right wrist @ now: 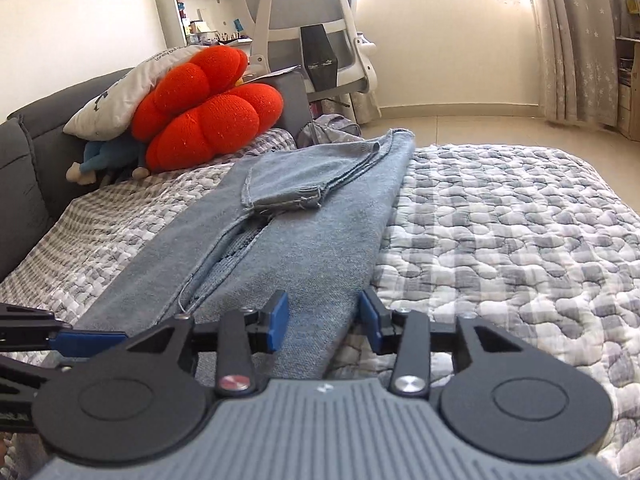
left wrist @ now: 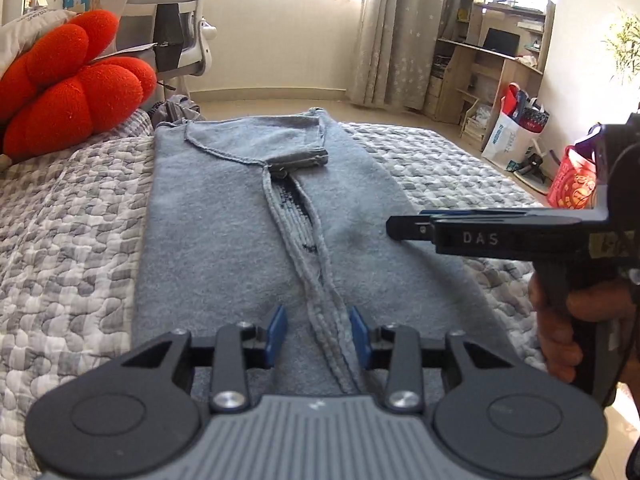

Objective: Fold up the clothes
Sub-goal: 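Open both grippers and withdraw them from the sweater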

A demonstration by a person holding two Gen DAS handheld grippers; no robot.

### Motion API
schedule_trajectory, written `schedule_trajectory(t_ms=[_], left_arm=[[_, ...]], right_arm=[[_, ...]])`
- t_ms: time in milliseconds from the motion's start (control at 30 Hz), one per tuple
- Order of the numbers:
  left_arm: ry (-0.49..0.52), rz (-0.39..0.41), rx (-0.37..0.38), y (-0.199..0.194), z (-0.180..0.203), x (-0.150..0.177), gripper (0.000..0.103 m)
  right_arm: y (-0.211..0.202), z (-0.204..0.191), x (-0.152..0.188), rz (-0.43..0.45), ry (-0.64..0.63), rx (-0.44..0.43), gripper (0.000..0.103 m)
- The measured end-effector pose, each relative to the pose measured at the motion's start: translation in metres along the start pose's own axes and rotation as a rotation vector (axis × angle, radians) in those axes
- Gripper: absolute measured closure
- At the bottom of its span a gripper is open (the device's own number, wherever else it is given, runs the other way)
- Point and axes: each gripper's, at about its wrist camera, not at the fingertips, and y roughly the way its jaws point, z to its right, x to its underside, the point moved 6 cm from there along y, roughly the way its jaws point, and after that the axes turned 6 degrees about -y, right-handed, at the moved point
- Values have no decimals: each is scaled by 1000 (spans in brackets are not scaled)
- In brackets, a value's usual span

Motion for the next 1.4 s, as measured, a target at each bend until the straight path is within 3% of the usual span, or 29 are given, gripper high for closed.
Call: schedule_trajectory(t_ms=[100, 333, 567, 900, 1400], left_arm=[[32, 64, -25, -1, 1, 7, 55], [-13, 153, -13, -4, -5, 15, 52], [-7, 138, -43, -4, 0, 13, 52], [-31, 99, -52, -6, -1, 11, 52], [-160, 105, -43, -35, -25, -17, 51]], right_arm=[[-2, 1, 2, 10, -4, -2, 58], [-5, 14, 2, 36, 102, -40, 58], [-6, 14, 2, 43, 113, -40, 52], [-7, 15, 3, 50, 121, -45, 51], [-8, 14, 2, 62, 123, -50, 50]])
